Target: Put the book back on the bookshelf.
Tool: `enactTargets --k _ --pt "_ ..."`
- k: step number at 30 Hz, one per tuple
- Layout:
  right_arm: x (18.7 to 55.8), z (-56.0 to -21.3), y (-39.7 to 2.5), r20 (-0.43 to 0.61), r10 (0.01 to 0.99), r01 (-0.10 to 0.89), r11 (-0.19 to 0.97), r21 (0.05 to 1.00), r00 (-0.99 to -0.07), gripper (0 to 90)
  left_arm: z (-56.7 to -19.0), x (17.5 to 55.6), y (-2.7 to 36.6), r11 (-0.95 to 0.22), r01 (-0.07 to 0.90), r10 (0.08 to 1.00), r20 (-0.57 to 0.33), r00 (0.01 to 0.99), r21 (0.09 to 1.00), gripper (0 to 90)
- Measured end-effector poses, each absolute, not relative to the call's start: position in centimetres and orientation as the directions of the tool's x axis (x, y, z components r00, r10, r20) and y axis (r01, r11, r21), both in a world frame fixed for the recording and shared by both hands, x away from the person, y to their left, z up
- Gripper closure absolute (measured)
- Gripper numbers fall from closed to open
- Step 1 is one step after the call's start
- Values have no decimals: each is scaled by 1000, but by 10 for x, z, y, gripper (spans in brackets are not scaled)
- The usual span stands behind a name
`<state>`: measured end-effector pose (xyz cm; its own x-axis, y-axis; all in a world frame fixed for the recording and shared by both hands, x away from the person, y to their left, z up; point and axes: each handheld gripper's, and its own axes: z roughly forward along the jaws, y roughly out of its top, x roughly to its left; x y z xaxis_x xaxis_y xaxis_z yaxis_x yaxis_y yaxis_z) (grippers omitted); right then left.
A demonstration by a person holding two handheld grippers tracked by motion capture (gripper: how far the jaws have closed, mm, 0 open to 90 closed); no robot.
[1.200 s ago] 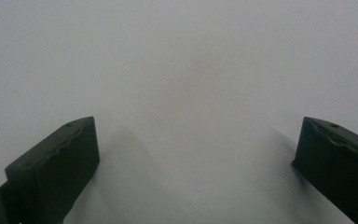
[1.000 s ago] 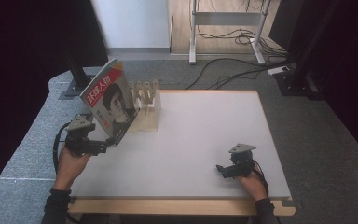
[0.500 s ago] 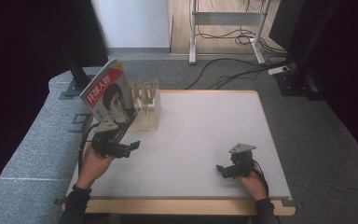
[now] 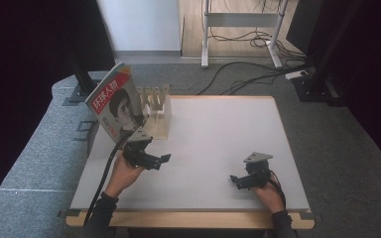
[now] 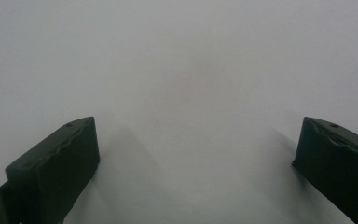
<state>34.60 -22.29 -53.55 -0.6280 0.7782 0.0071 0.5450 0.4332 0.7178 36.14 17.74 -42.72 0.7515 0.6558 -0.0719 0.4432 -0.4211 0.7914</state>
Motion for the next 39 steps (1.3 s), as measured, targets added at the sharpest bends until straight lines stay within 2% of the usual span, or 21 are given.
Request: enactTargets --k 5,14,29,36,39 --pt "346 -536 -223 8 779 546 432 718 -627 0 -444 363 162 -464 440 639 -54 768 769 0" --pt "346 -536 -223 8 779 546 432 718 -627 0 -475 366 143 -483 458 619 -79 782 747 0" --pt "346 -536 -223 8 779 546 432 718 -627 0 -526 366 137 -535 501 626 -79 776 681 0" --pt "346 -536 -223 6 780 545 432 718 -626 0 -528 363 132 -582 481 634 -4 773 656 0" --pt "346 -536 -223 7 780 545 432 719 -626 0 -528 363 133 -580 485 636 -7 771 654 0"
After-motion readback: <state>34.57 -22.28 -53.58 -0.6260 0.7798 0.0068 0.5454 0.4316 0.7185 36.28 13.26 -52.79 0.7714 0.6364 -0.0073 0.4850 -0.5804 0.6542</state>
